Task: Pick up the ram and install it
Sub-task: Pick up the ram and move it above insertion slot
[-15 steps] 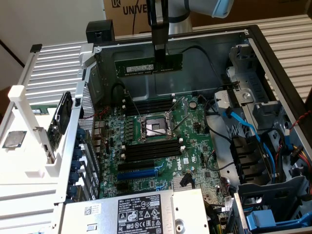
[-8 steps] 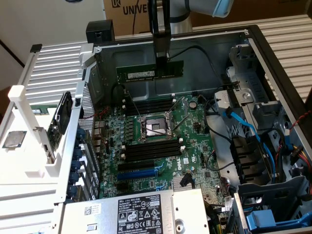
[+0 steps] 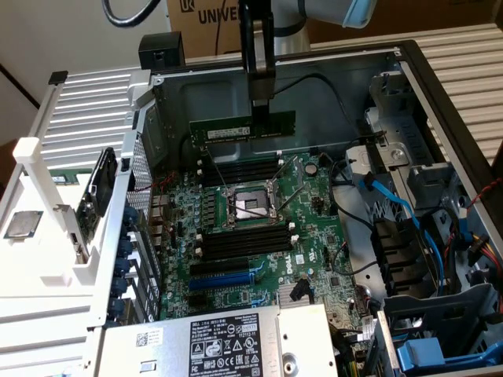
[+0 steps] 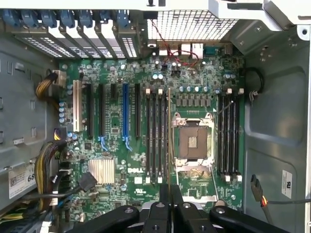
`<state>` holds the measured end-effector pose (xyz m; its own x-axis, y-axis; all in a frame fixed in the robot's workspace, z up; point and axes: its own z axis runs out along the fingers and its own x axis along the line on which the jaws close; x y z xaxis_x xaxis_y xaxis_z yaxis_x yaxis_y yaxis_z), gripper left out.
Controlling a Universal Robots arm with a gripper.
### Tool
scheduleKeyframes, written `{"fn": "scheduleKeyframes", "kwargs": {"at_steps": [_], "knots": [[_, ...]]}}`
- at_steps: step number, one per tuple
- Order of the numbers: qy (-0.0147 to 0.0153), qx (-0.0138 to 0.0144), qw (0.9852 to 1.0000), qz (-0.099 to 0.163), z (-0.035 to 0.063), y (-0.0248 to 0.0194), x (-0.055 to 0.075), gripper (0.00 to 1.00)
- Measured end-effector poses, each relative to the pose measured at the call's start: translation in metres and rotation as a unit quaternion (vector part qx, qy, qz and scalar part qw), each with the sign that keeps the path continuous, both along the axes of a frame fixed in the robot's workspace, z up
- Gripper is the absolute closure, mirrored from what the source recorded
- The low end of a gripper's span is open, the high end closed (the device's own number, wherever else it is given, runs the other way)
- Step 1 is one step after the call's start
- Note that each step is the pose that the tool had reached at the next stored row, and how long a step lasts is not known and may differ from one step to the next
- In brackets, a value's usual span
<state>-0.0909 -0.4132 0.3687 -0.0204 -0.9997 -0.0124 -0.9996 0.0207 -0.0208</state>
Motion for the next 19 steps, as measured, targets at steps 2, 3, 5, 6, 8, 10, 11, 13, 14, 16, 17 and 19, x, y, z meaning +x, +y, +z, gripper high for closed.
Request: {"fn": "scheduleKeyframes", "kwargs": {"at_steps": [2,3,5,6,8,10,11,13,14,16,17,19], "knots": [[0.0000,0.0000,1.0000,0.000,-0.0037,0.0000,0.000,0.88],[0.0000,0.0000,1.0000,0.000,-0.0057,0.0000,0.000,0.88],[0.0000,0.0000,1.0000,0.000,-0.0113,0.0000,0.000,0.88],[0.0000,0.0000,1.0000,0.000,-0.0132,0.0000,0.000,0.88],[0.0000,0.0000,1.0000,0.000,-0.0168,0.0000,-0.001,0.88],[0.0000,0.0000,1.0000,0.000,-0.0204,0.0000,-0.001,0.88],[0.0000,0.0000,1.0000,0.000,-0.0222,0.0000,-0.002,0.88],[0.0000,0.0000,1.0000,0.000,-0.0259,0.0000,-0.002,0.88],[0.0000,0.0000,1.0000,0.000,-0.0277,0.0000,-0.002,0.88],[0.0000,0.0000,1.0000,0.000,-0.0314,0.0000,-0.002,0.88],[0.0000,0.0000,1.0000,0.000,-0.0331,0.0000,-0.003,0.88],[0.0000,0.0000,1.0000,0.000,-0.0385,0.0000,-0.003,0.88]]}}
